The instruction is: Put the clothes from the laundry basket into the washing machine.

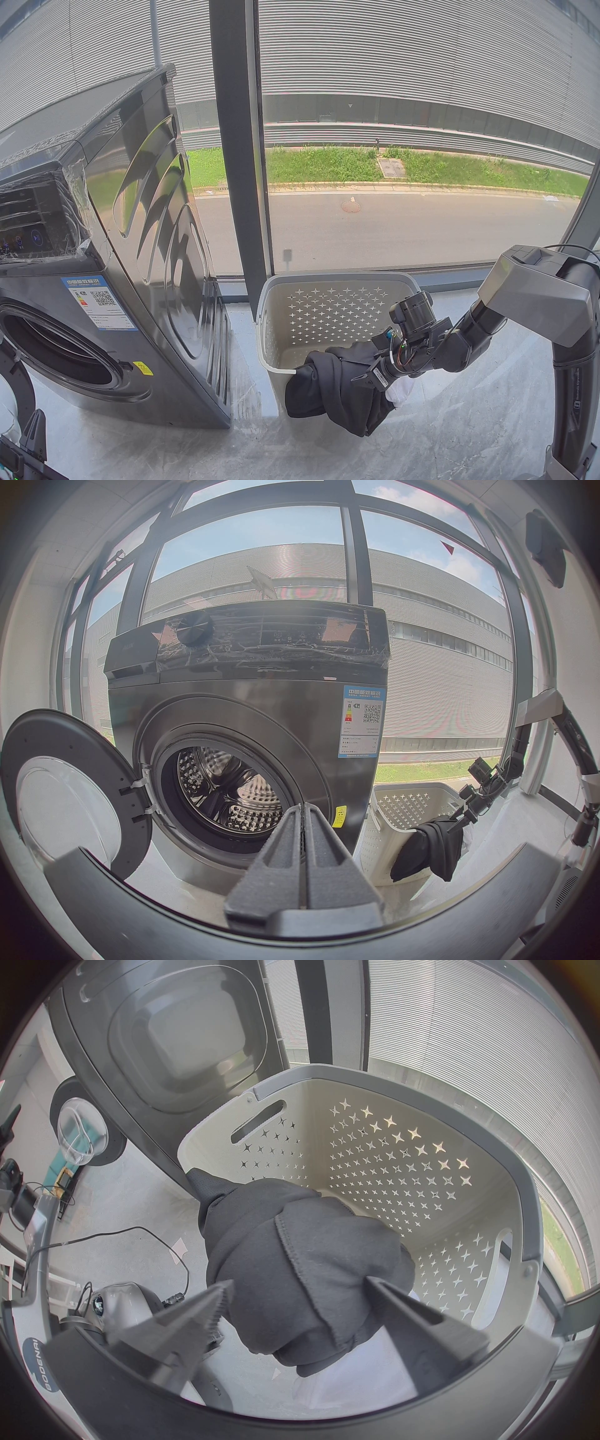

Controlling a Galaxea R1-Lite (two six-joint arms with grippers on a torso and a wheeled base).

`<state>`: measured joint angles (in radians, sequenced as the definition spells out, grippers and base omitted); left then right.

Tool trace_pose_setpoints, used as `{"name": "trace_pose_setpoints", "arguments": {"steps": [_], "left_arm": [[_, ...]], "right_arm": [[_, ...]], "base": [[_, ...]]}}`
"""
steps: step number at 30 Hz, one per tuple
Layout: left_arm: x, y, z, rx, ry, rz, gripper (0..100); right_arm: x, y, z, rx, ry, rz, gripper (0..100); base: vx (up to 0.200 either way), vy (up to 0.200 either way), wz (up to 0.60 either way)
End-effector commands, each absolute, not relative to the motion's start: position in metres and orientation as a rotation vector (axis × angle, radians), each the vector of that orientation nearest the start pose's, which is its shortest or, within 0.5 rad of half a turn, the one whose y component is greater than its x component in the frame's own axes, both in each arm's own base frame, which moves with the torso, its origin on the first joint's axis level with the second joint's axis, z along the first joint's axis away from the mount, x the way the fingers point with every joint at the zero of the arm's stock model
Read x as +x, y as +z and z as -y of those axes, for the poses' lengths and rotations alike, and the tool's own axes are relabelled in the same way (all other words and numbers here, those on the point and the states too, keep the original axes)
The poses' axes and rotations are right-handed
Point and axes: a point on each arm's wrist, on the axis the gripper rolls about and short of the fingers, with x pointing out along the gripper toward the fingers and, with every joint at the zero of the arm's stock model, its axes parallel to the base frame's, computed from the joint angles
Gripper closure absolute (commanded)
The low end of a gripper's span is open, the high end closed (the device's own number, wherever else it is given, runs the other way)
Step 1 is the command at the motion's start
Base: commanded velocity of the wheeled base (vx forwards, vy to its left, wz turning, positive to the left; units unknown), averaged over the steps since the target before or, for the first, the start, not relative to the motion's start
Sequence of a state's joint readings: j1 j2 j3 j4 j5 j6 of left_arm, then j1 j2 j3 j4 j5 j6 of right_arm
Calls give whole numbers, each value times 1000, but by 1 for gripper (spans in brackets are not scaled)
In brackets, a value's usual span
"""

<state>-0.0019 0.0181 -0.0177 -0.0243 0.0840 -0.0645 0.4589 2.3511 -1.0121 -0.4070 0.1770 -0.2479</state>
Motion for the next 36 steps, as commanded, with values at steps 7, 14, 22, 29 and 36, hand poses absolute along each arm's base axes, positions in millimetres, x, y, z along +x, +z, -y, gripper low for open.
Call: {"name": "trace_pose_setpoints", "arguments": {"steps": [7,14,22,29,36], "left_arm": [[-23,81,-2,-67,82,32,100],[-23,81,-2,-67,82,32,100],[-23,81,-2,-67,80,32,100],[-23,81,-2,-67,82,32,100],[-23,81,-2,-66,80,32,100]], "right_arm": [[344,-21,-175,-365,713,-854,100],[345,-24,-176,-367,714,-858,100],[337,64,-183,-281,846,-588,100],[309,126,-178,-258,904,-403,100],[283,166,-187,-211,961,-215,100]], "base": [[0,0,0],[0,0,0],[0,0,0],[0,0,0],[0,0,0]]}}
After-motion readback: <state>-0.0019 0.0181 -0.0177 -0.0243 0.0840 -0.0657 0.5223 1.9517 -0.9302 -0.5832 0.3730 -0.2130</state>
